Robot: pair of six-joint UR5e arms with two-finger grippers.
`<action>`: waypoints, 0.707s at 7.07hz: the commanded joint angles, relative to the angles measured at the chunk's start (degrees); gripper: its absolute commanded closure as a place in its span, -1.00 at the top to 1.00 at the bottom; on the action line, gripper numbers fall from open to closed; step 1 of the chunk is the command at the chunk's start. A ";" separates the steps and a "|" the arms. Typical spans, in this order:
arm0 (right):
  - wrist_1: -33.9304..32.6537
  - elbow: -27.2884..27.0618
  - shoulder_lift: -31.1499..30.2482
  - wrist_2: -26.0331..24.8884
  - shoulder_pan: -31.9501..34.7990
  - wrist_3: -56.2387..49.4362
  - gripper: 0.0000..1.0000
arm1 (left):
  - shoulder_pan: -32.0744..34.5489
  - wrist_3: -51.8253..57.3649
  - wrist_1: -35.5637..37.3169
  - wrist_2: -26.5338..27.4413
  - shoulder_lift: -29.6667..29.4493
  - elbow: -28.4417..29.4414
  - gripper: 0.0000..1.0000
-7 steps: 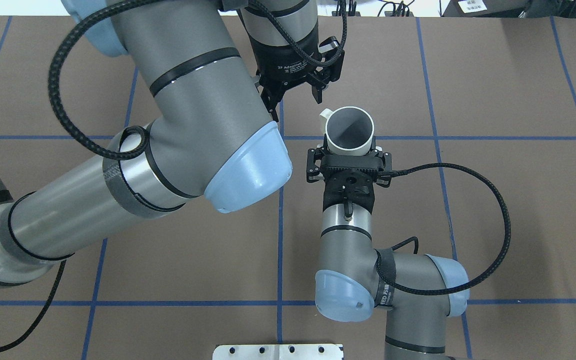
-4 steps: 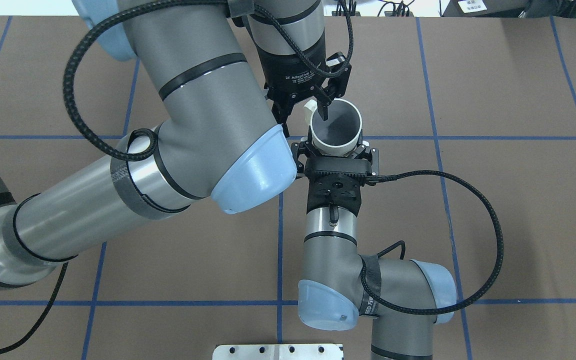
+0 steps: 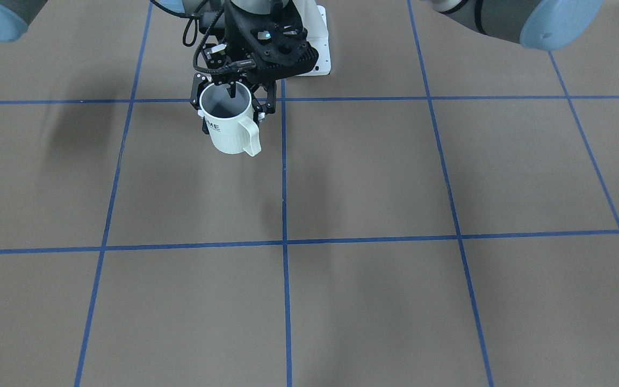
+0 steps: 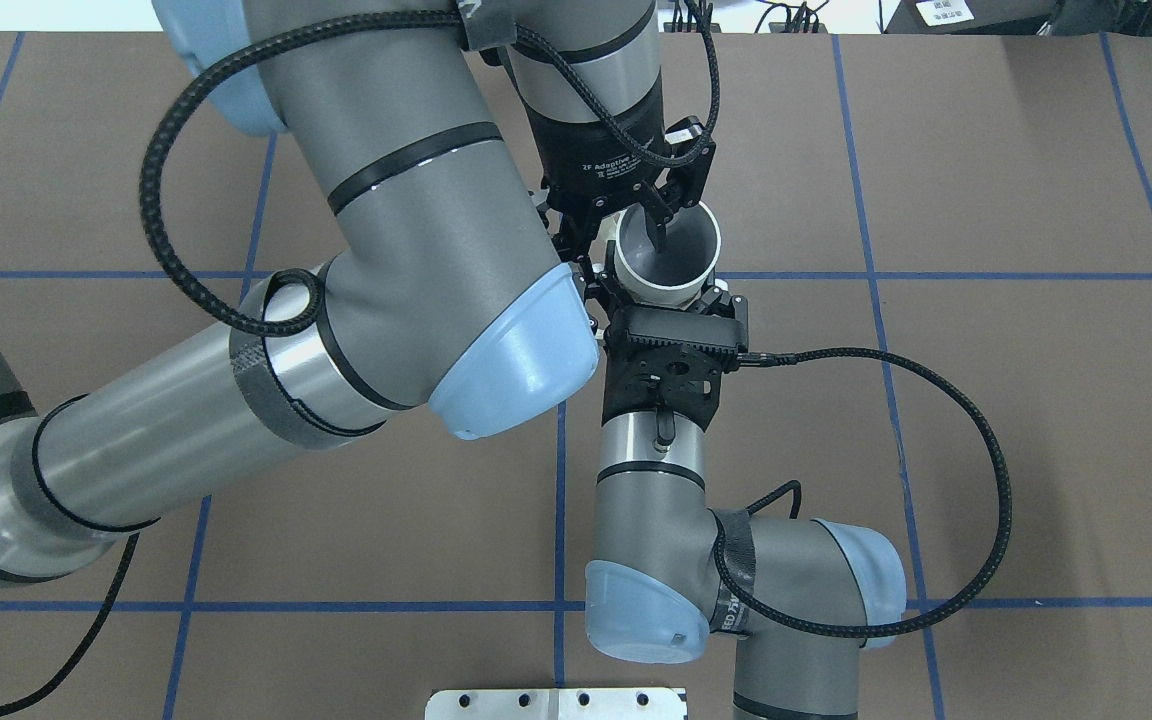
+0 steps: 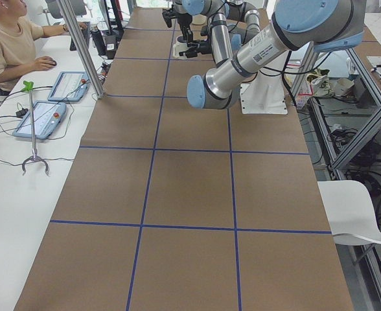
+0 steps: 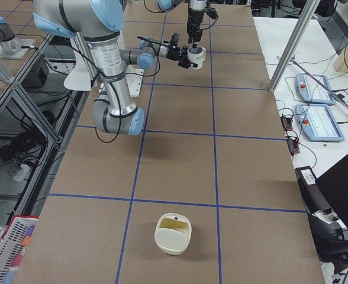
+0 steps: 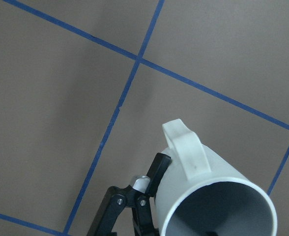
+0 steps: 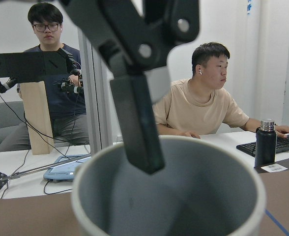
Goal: Left arm hands cup to right arm to dump lemon
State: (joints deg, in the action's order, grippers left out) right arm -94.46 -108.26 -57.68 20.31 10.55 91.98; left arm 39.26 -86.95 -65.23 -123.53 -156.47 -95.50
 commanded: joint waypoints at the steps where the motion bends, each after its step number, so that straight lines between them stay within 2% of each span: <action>1: 1.03 -0.11 -0.07 0.00 0.00 0.40 -1.00 | -0.06 0.03 -0.08 0.31 0.20 0.05 0.04; 5: 1.12 -0.28 0.02 0.08 -0.27 0.40 -1.00 | -0.50 0.12 -0.17 0.66 0.29 0.14 -0.05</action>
State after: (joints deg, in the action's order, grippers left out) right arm -93.35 -108.47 -57.73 20.39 10.36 92.36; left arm 38.87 -86.84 -65.36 -122.96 -156.19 -95.40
